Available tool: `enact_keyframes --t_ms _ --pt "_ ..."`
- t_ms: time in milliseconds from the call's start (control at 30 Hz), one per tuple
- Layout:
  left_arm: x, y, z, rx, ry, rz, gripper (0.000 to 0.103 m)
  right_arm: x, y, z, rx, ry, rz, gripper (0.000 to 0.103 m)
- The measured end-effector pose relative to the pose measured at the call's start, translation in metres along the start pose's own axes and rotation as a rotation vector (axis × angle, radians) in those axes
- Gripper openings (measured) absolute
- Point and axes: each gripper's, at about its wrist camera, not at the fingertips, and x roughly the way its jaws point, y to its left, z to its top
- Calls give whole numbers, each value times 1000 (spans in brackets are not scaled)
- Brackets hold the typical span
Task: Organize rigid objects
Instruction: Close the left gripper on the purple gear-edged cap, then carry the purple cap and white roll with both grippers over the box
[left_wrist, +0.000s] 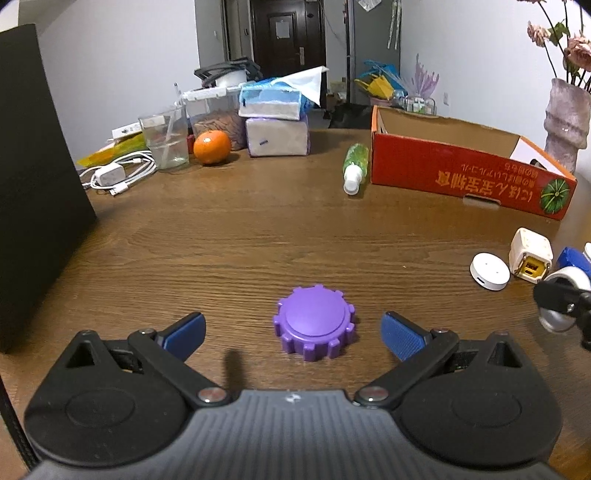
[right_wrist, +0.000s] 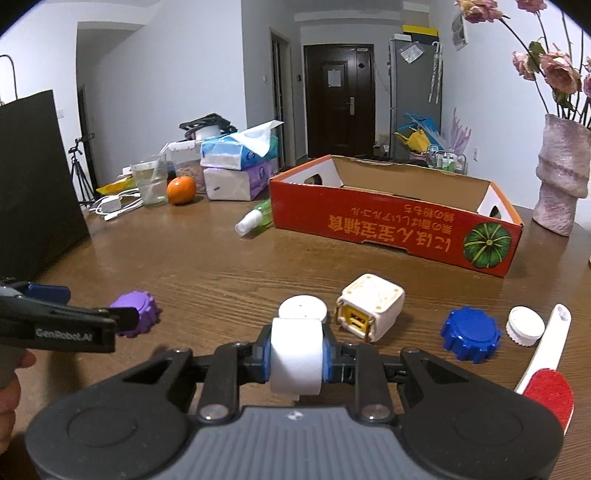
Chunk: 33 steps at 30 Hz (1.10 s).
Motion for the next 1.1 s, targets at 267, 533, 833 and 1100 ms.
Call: enact_keyframes --t_ms 267,533,833,1100 --pt "11 -2 1 -11 21 -23 88 -3 -9 1 20 -19 -15 24" --pt "18 -1 0 -28 35 -58 57 -4 -10 1 23 -25 -15 24" --pt "13 -3 0 -24 19 -73 54 -4 -10 1 24 -26 -16 24" --pt "0 -15 3 -21 -17 -108 54 -7 -12 3 29 -31 -23 24"
